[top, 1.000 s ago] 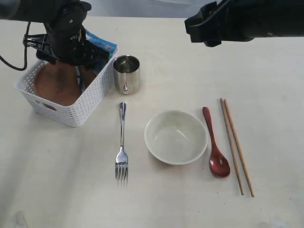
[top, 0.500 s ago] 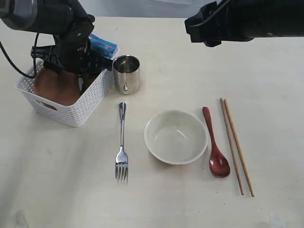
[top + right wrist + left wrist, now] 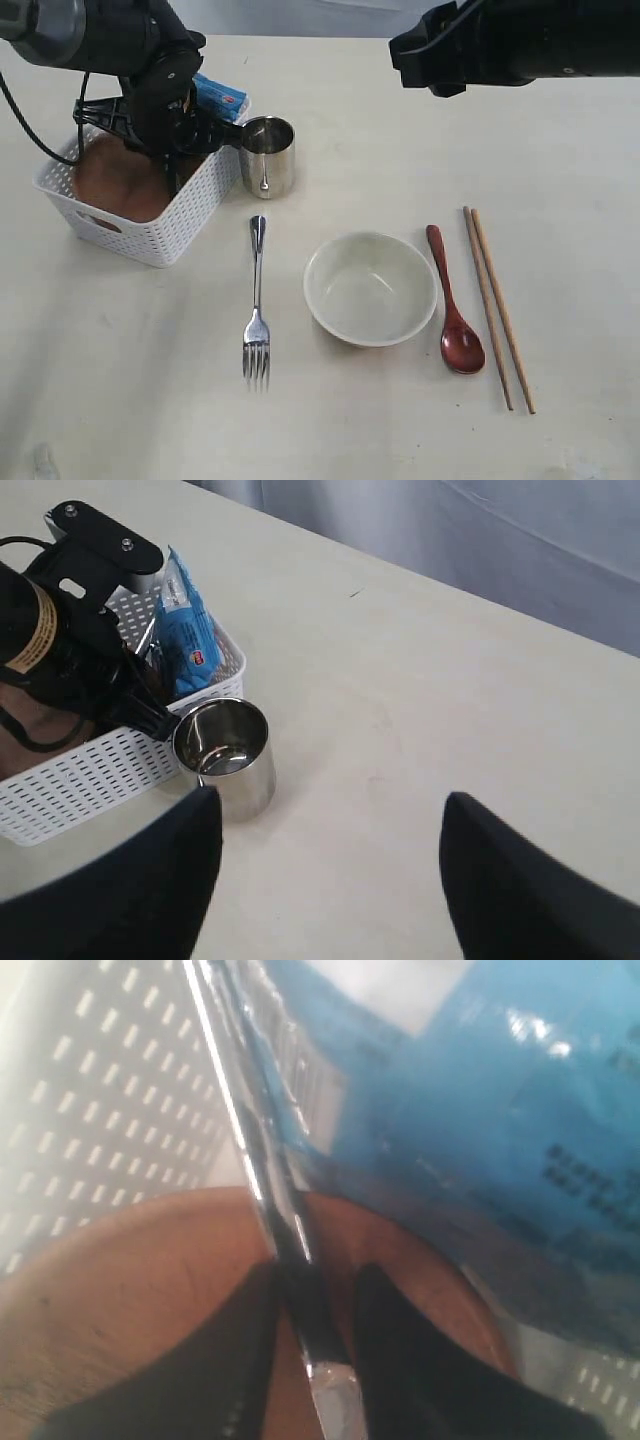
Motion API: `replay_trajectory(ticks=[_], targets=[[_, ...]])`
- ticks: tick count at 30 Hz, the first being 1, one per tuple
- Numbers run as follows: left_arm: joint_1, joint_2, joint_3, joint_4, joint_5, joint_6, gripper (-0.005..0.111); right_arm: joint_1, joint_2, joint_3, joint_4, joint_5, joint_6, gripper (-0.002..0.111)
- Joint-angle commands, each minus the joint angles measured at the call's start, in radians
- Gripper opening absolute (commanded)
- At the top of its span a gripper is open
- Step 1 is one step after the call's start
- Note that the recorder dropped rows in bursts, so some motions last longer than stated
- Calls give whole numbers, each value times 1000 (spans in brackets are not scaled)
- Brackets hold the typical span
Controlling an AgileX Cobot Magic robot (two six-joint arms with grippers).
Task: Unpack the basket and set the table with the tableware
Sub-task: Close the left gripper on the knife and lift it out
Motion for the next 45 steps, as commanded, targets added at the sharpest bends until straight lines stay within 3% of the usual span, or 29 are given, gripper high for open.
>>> replay_trajectory(ticks=[1,8,11,35,45], targets=[[-1,23,8,4,23,-2,15,-6,-1,-1,-8,-8,3,60],[-1,23,8,4,26,23,12,-6,-1,-1,-8,-8,3,60],[-1,19,8,4,28,30,0,-6,-1,-1,-8,-8,3,60],[-4,-176,8,-17,83,96,0,-6,-1,-1,-8,-17,6,60],[-62,-267,8,-13,116,118,0,-6,-1,-1,-8,-17,0,60]])
